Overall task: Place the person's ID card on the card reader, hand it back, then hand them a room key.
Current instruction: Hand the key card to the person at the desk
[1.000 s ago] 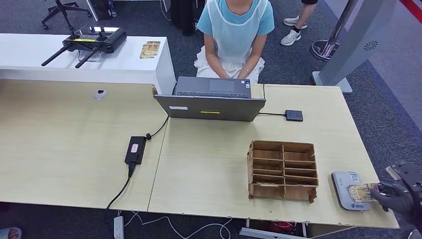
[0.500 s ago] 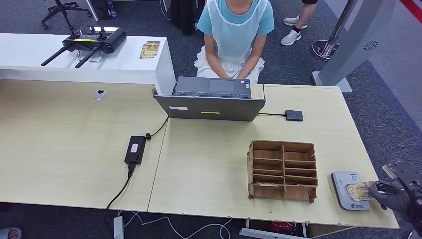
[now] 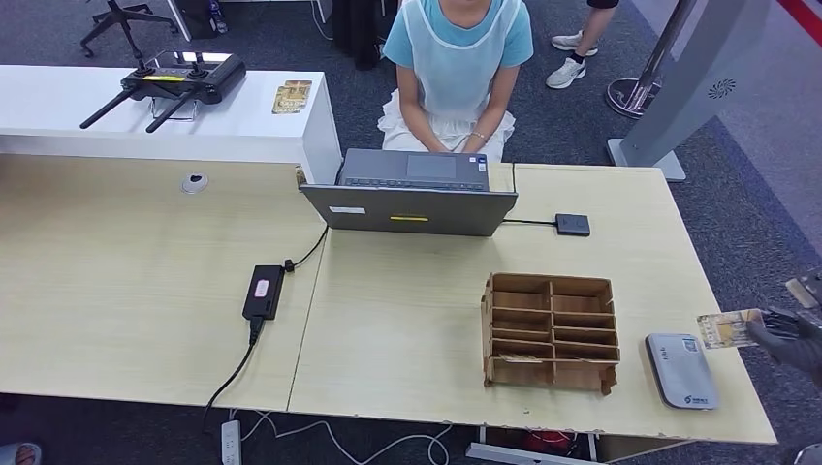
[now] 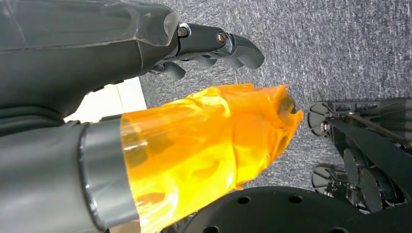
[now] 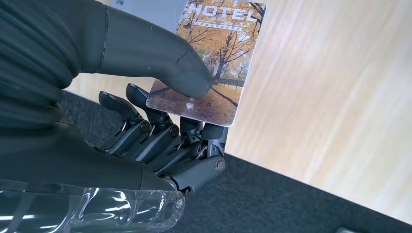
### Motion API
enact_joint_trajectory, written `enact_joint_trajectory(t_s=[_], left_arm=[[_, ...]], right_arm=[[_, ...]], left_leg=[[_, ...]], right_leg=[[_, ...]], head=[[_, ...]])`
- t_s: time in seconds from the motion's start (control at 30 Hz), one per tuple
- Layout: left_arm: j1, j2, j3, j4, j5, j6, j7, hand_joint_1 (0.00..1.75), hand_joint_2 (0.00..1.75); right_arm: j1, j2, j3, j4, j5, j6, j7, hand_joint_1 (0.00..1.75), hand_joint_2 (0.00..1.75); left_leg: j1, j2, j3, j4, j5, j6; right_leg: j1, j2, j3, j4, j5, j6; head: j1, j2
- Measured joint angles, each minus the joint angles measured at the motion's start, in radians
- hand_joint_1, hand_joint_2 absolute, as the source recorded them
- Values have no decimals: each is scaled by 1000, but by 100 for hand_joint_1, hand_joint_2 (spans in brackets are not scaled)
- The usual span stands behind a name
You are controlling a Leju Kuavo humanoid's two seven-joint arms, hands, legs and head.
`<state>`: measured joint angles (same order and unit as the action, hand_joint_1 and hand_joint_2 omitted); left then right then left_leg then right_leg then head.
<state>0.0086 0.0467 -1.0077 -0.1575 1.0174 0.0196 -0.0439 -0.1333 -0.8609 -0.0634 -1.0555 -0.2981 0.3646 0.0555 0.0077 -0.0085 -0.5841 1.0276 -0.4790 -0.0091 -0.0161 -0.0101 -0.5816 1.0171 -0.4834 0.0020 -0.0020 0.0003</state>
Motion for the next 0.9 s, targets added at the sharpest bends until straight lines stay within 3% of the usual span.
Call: enact_joint_trajectory(t_s=[0.27,0.43,0.7,0.9], left_arm=[[0,0,-1,0,10,-1,0,0,0],[0,0,-1,0,13,-2,-3,0,0],[-10,-2,-7,0,12,-8,-4,0,0],[-22,-6,-19,0,5,-10,-5,0,0]], right_arm=[[-48,-45,-6,-52,-20,4,-3,175,175],[-129,-55,16,-106,18,12,-16,175,175],[-321,-52,143,-161,146,-14,-50,175,175],[-493,-18,274,-171,286,-81,-84,175,175]], left_leg=[[0,0,0,0,0,0],[0,2,0,0,0,0],[0,3,0,0,0,0],[0,3,0,0,0,0]], right_leg=[[0,1,0,0,0,0],[0,2,0,0,0,0],[0,2,0,1,0,0],[0,2,0,2,0,0]], head=[[0,0],[0,0],[0,0],[0,0]])
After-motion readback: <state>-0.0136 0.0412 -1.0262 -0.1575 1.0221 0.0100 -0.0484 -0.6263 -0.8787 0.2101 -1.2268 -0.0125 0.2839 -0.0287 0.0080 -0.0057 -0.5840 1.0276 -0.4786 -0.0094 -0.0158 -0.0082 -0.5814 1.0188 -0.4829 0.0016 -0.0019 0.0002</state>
